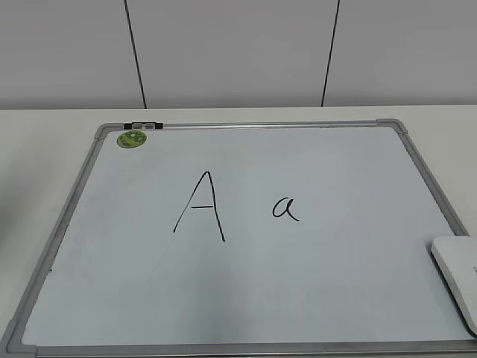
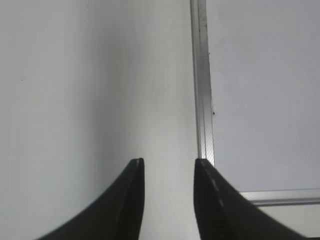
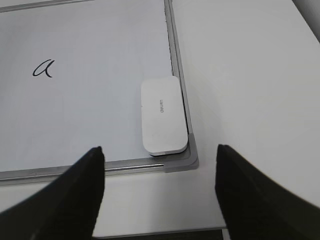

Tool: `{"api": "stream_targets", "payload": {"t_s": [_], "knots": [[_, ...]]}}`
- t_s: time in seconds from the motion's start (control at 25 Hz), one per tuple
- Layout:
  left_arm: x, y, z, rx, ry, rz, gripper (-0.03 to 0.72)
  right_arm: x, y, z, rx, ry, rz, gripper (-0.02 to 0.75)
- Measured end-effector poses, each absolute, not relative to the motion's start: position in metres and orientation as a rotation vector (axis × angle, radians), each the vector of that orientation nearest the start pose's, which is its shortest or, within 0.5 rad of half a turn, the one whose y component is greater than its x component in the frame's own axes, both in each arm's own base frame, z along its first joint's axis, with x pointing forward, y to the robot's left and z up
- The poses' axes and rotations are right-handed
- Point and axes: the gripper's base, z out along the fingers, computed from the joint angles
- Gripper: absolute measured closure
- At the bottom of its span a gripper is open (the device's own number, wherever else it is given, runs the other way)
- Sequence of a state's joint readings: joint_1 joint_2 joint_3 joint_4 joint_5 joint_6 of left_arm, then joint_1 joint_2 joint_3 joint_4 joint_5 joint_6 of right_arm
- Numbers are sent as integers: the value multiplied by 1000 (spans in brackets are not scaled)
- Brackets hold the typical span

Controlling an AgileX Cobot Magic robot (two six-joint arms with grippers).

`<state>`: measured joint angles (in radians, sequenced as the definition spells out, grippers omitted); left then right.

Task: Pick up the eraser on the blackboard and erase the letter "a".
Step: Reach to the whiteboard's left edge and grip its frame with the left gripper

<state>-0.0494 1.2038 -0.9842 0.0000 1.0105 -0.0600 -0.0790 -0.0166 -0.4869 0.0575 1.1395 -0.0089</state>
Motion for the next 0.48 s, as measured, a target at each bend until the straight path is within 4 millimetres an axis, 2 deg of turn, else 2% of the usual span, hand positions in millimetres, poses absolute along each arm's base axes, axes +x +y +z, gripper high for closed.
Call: {"api": "stream_targets", "payload": {"t_s": [0.24,0.48], "knots": [[292,-16,277,-28,2837,-54,444,-9,5,267,69,2117,17,223],[345,-23,241,-67,2929,-122,444,-9,5,267,69,2117,17,223]]}}
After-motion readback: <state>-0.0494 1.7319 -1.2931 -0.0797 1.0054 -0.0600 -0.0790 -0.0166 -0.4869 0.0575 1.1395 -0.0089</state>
